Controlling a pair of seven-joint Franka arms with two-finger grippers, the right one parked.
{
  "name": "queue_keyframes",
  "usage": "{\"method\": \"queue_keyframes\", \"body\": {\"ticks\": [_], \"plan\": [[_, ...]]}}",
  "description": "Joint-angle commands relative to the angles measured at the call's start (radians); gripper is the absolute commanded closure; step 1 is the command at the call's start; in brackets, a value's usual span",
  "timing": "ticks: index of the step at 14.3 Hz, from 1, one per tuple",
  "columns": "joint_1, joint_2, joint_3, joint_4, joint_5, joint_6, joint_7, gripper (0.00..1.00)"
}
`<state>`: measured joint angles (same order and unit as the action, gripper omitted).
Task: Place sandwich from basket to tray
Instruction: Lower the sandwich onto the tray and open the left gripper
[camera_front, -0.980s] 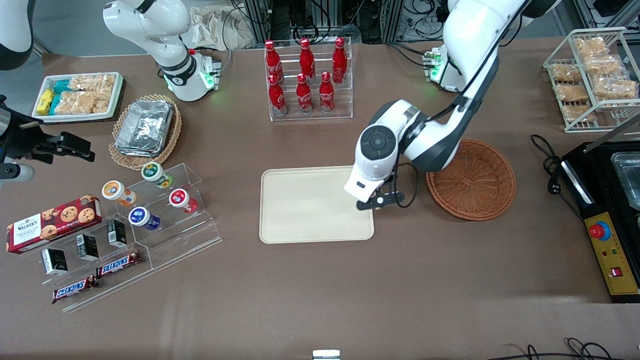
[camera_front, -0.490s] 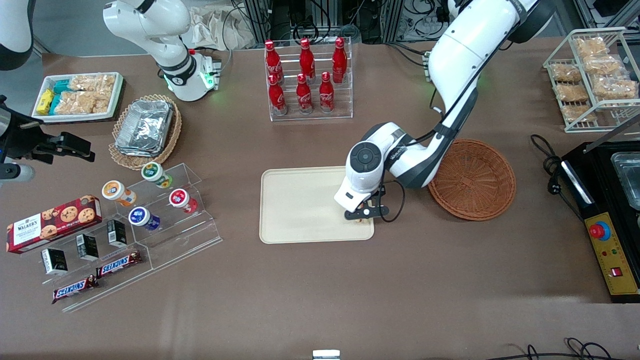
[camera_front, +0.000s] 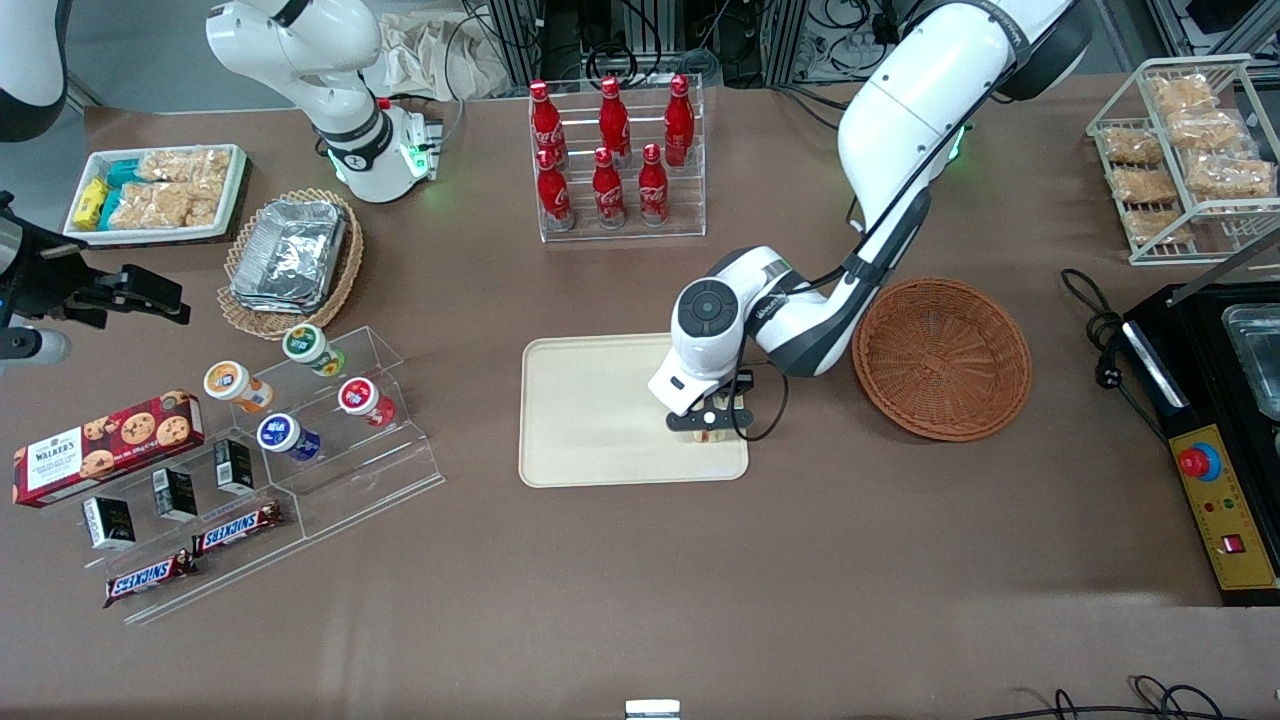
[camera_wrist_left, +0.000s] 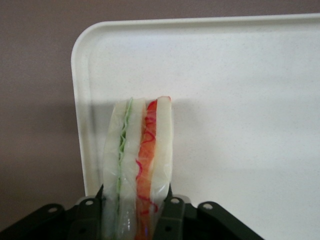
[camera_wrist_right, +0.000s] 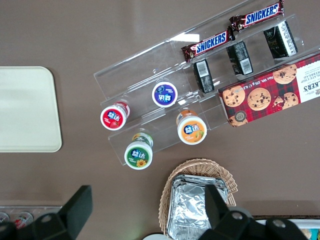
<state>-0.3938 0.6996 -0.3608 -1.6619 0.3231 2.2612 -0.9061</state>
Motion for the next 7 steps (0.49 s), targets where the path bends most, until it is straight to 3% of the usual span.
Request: {"method": "queue_keyframes", "body": {"ticks": [1, 7], "plan": [[-0.003, 0.003, 0.0, 0.036, 0.019, -0.009, -0.004, 0.0], [0.007, -0.07, 0.0, 0.053, 0.001, -0.07, -0.01, 0.0]]}}
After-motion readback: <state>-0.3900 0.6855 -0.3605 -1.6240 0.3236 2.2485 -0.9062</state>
